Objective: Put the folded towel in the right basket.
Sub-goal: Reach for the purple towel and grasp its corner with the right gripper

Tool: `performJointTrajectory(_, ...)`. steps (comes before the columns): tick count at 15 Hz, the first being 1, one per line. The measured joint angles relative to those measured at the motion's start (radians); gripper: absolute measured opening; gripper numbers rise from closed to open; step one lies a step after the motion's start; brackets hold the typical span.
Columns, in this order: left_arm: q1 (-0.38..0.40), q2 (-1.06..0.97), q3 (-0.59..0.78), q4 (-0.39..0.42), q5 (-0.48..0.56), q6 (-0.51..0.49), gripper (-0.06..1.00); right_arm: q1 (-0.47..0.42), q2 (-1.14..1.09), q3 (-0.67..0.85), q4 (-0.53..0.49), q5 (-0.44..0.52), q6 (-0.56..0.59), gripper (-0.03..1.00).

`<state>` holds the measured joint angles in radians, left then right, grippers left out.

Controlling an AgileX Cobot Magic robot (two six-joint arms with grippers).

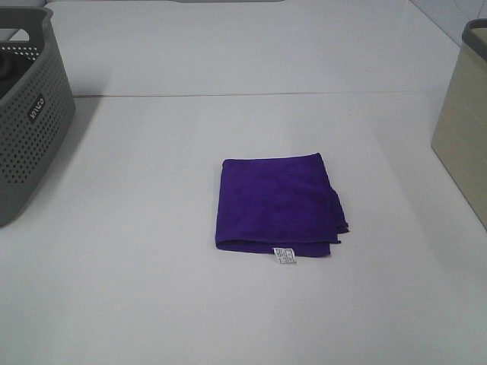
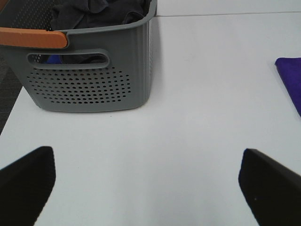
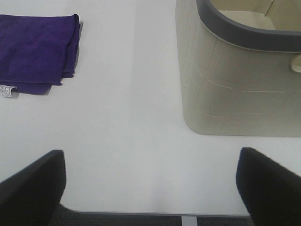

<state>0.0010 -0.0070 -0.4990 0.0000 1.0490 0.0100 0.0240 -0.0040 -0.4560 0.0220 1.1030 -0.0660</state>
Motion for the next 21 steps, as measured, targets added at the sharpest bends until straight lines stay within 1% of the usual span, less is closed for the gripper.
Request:
performJointTrajectory(10,0.0,0.0,0.0,0.0,0.0,0.0,0.99,0.0,0.0,0.0,0.0,0.0,0.0,0.95)
performJointTrajectory(14,0.0,0.0,0.0,0.0,0.0,0.0,0.99,0.0,0.0,0.0,-0.001,0.0,0.013,0.97)
performJointTrajectory(21,0.0,0.0,0.0,0.0,0.0,0.0,0.99,0.0,0.0,0.0,-0.008,0.0,0.021,0.97)
